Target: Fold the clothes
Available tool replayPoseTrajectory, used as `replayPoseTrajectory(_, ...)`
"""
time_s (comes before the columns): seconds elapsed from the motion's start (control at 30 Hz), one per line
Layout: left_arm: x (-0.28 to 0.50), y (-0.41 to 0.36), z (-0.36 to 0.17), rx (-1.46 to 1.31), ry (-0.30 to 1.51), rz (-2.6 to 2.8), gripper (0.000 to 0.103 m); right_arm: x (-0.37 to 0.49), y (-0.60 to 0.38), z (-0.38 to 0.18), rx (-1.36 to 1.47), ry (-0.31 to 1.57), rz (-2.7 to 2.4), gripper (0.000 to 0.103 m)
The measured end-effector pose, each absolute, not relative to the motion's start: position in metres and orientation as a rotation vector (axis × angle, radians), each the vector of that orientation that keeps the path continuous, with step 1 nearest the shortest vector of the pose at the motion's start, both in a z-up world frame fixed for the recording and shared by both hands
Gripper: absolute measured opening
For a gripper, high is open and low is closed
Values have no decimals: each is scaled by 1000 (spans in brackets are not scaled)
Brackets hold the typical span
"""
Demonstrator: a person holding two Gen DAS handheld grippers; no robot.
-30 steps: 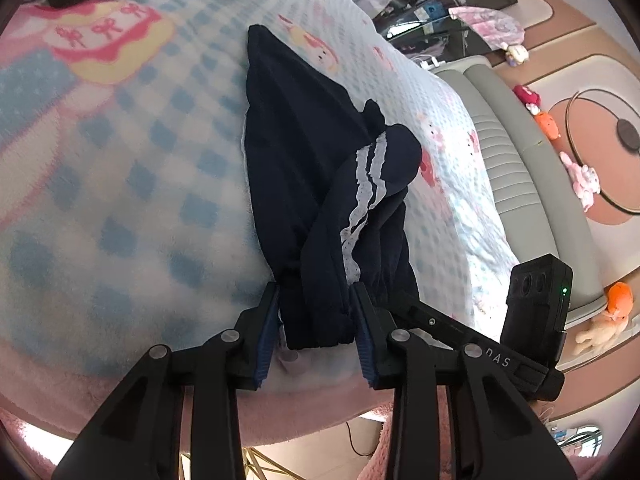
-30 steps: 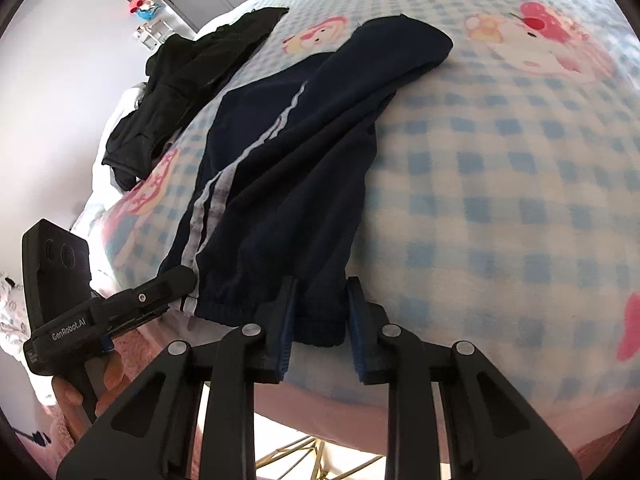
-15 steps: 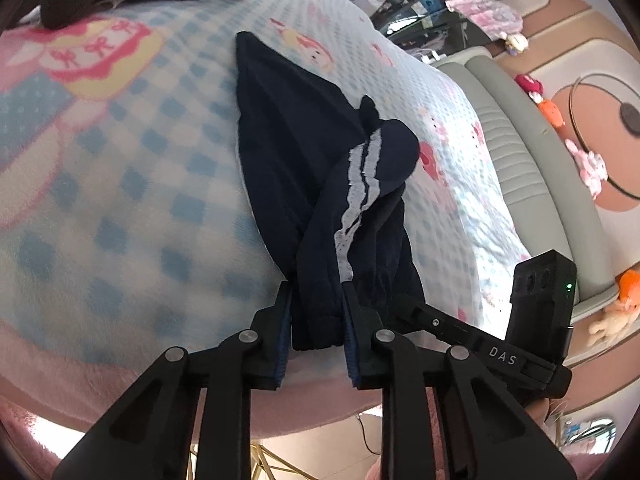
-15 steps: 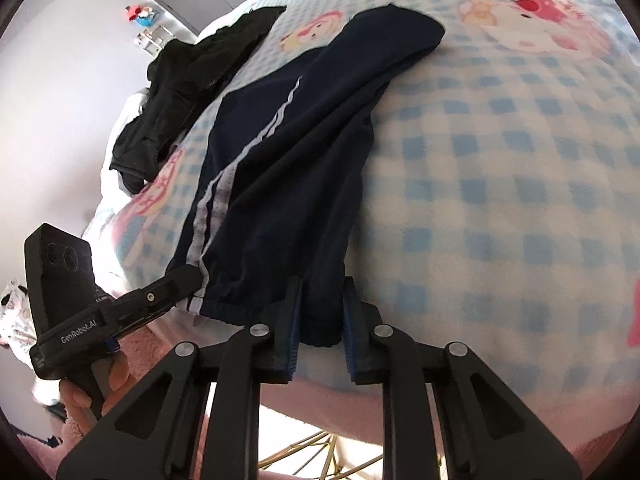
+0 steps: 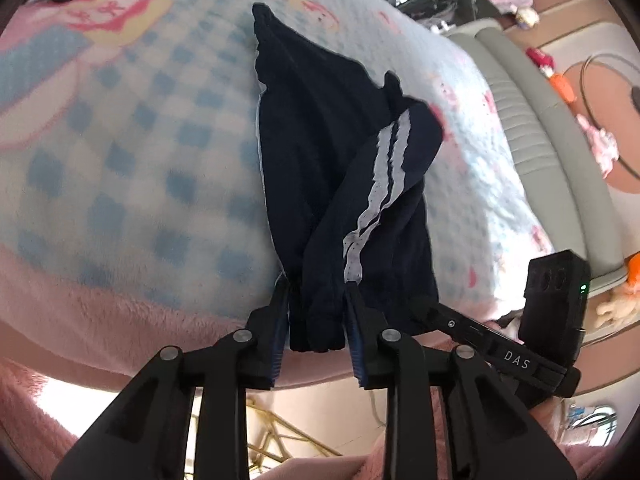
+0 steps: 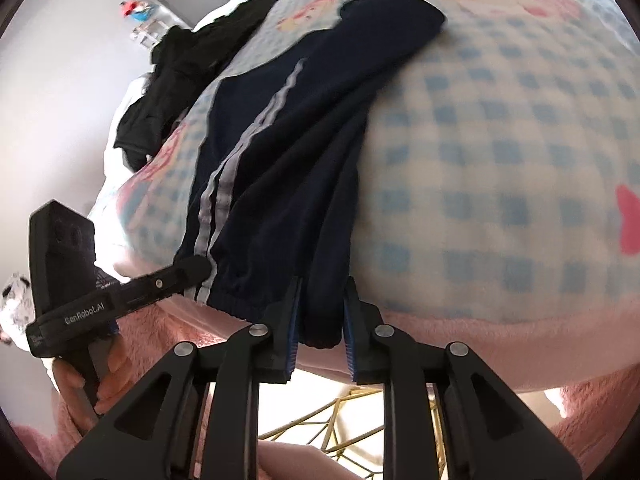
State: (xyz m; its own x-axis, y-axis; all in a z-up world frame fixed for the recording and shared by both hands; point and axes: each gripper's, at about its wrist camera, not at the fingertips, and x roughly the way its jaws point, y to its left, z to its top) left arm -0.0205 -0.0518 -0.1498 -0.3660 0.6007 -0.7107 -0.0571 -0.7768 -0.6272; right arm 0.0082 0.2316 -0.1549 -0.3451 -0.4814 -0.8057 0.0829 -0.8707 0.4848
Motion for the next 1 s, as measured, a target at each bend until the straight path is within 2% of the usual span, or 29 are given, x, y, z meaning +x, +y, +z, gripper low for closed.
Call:
replayPoseTrajectory(0.07,-15,-57,-136,-1380,-693,2272,35,9,238,-149,1526,-535,-2310,28)
replayPoseTrajectory(0.27,-7,-43,-108,-1231,-543,2343,35,13,239,-121,1395,-422,-2440,28)
replayPoseTrajectory(0.47,-13,-12,-132,-1447,-173,2394,35,6,206,-144,1465,-231,-2396,28)
replayPoseTrajectory(0.57,-13,-28,-130,-1472,-208,2439,37,6,210,-153,1525,-178,-2429,27)
replayPoseTrajectory(0.7,-8,-41,-120,-1400,-315,2433,35,8,232,-145,1503,-330,-2433,26)
replayPoseTrajectory(0.77,-4,-33,-113,-1354,-293,2428,35,8,233,-136,1440,-348,-2431,30)
replayPoseTrajectory(0.87,-4,-20,-101,-1321,-250,2419,35,6,230,-127,1353,-382,-2386,30)
replayPoseTrajectory(1.0,-24,-5,-86,-1286,-237,2374,35,-9,231,-131,1396,-346,-2409,30)
